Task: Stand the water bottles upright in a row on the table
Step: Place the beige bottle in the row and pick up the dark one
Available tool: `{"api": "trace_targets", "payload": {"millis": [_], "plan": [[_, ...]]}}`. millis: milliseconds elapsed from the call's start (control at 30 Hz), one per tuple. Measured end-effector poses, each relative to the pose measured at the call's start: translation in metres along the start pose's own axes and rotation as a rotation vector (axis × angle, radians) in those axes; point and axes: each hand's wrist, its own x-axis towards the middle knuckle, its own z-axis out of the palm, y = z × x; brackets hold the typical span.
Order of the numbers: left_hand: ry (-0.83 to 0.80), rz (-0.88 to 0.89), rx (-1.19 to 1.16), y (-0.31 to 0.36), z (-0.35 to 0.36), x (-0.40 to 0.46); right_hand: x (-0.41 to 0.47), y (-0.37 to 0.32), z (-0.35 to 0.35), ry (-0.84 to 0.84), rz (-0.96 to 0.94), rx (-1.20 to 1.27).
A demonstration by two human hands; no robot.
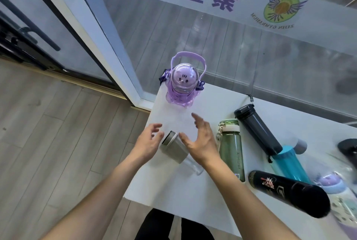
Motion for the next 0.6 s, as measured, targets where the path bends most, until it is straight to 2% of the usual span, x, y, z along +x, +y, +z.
{"api": "trace_targets", "payload": {"millis": [167, 267, 467, 600], "plan": [[-0.019, -0.138, -0.104, -0.020, 0.013, -0.028, -0.025, 0.005, 0.013, -0.294, 0.015, -0.265], [-0.044, -0.168, -0.236, -0.014, 0.016, -0.035, -0.032, -0.003, 0.018, -0.373, 0.044, -0.335], [-0.042, -0.074, -0.294, 0.004, 0.019, -0.047, -0.041, -0.017, 0.010, -0.253, 0.069, -0.226], [-0.096, 0.036, -0.353, 0.024, 0.020, -0.057, -0.050, -0.019, -0.007, -0.157, 0.072, -0.107]]}}
